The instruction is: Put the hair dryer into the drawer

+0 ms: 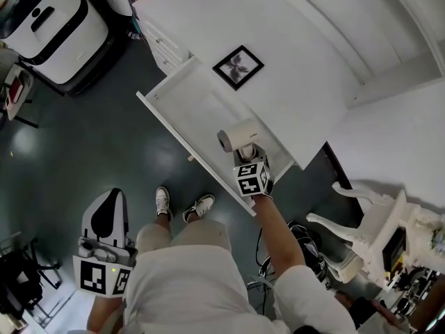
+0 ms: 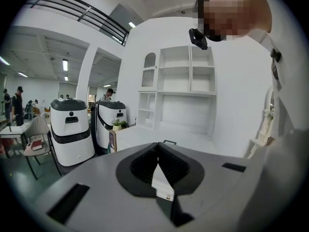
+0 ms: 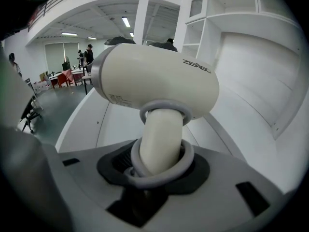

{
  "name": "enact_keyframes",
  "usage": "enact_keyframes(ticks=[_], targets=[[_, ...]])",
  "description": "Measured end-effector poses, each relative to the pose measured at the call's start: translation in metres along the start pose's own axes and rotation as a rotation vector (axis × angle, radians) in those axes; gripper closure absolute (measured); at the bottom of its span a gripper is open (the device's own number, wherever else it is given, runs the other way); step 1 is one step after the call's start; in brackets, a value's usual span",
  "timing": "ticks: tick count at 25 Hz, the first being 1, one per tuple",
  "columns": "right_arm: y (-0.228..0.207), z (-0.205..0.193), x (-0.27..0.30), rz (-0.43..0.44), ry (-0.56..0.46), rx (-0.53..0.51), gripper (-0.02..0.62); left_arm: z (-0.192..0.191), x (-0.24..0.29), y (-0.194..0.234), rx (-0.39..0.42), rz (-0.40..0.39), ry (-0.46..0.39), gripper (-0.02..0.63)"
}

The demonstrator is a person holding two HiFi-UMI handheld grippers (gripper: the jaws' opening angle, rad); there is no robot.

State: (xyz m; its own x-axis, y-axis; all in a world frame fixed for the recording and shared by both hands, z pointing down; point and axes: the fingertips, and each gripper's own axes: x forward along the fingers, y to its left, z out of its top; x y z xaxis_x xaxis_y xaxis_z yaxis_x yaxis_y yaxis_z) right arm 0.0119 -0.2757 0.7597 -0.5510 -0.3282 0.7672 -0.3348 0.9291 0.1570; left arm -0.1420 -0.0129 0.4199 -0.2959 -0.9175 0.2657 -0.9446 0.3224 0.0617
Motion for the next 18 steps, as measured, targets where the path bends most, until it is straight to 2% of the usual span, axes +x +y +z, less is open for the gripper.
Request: enact_keyframes(ticks=[10,18], targets=[[0.008,-0.011,0.029,0.038,0.078,-0.023,0.414,-0.009,-0.009,0.011,-0.012,0.043,0.025,0.589],[0.007,-0.021,0.041,0.037,0.127,-0.043,0.411,-0.016,-0.016,0.017,-0.023,0.063,0.036,0.589]])
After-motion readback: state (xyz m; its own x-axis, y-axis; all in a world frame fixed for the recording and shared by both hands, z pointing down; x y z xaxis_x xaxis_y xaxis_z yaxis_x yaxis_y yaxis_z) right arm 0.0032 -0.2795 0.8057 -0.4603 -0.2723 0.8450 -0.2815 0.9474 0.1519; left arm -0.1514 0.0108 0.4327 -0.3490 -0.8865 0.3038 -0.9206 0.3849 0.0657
